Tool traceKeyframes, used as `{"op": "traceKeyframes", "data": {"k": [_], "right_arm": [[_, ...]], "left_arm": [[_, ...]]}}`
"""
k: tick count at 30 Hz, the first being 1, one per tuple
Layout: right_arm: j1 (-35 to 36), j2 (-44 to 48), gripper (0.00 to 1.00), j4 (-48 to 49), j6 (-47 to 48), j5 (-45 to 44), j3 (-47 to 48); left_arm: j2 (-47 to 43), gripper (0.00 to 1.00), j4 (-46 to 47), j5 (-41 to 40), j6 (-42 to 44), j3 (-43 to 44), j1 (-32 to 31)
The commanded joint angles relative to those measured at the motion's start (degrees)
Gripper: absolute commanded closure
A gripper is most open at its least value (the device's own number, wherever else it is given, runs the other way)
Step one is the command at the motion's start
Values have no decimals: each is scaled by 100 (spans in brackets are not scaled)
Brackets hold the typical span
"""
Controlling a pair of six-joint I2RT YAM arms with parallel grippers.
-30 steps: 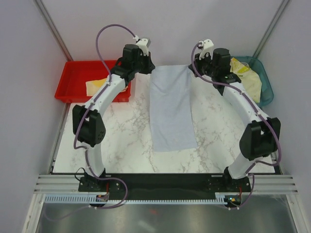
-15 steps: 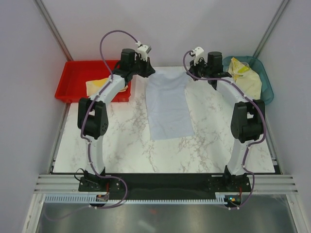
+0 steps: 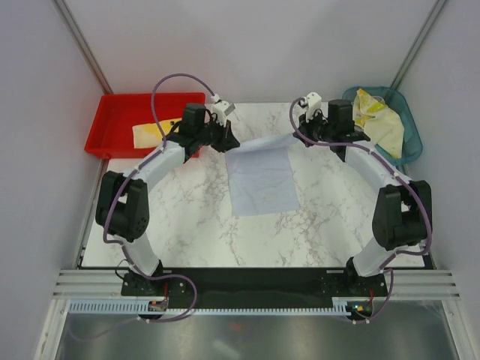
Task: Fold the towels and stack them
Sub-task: Fold the towel
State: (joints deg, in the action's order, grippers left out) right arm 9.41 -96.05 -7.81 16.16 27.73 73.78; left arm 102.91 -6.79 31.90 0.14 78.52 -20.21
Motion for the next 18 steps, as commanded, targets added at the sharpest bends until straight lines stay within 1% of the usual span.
{"op": "traceKeyframes", "data": {"k": [1,6,9,13,18], "right_arm": [[87,542,100,-27,-508,58,-504],[271,1070,100,-106,-974,-205,-1206],[377,1378,100,-159,-1054,-364,-1532],[483,1598,100,-238,-1159,-364,-1761],[702,1817,100,-396,-1080,-742,-1946]], "left_arm": [[-579,98,169,1,197,-582,-132],[-1044,98,195,-52,39,-1364,-194],[-1326,98,204,-351,39,-1698,-326],[-1441,98,108,-413,-233,-1875,-431],[-1634,98,2,-667,-304,-1999,-581]]}}
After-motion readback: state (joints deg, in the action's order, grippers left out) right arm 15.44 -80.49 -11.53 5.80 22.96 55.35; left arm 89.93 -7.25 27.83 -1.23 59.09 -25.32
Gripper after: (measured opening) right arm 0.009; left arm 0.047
